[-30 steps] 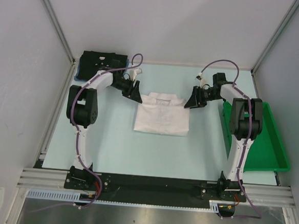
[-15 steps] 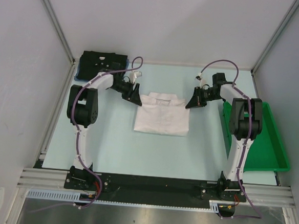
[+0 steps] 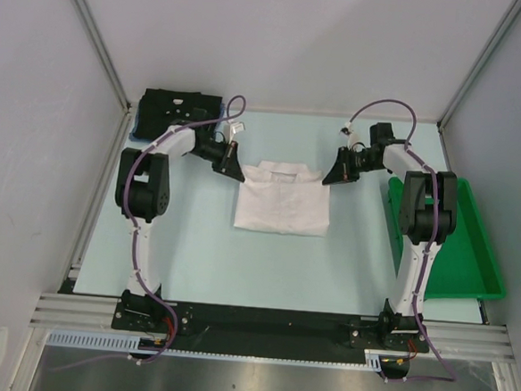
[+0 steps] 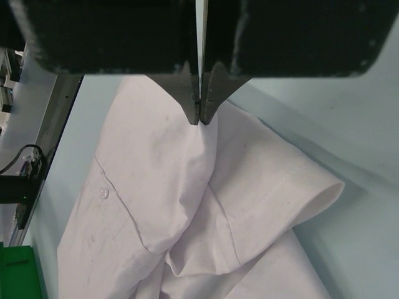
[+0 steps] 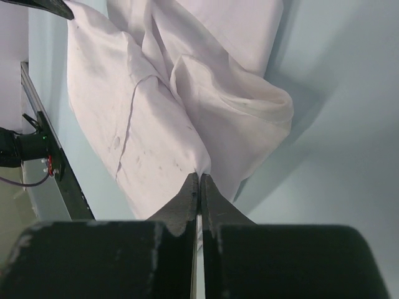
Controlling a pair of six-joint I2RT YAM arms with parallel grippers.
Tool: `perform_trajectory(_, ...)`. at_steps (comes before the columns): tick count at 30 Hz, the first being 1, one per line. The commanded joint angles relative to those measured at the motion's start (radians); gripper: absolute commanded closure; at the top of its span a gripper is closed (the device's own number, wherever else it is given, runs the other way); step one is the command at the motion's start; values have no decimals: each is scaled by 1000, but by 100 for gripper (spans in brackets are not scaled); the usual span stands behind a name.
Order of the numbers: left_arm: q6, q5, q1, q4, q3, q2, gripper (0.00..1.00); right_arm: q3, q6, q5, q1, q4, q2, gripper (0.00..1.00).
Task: Fold and stack the long sleeve shirts
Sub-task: Fold the shirt
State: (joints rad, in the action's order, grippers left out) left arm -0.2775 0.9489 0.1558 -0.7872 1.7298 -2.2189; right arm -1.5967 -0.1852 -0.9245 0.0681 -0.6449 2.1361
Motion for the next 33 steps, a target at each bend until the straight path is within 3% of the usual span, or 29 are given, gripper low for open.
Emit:
perform_trajectory(1, 21, 59, -28, 11, 57, 47, 100, -78, 23, -19, -2, 45, -48, 100)
perform_trajectory(10, 70, 36, -44, 20, 226, -25, 100, -193, 59, -33, -11, 86, 16, 100)
perform_trajectory(20, 149, -44, -58, 91, 359, -154, 100, -327, 202, -2, -11, 267, 182, 100)
perform_trajectory(33, 224, -65, -56, 158, 456, -301, 99, -336, 274, 72, -21, 370, 286, 100)
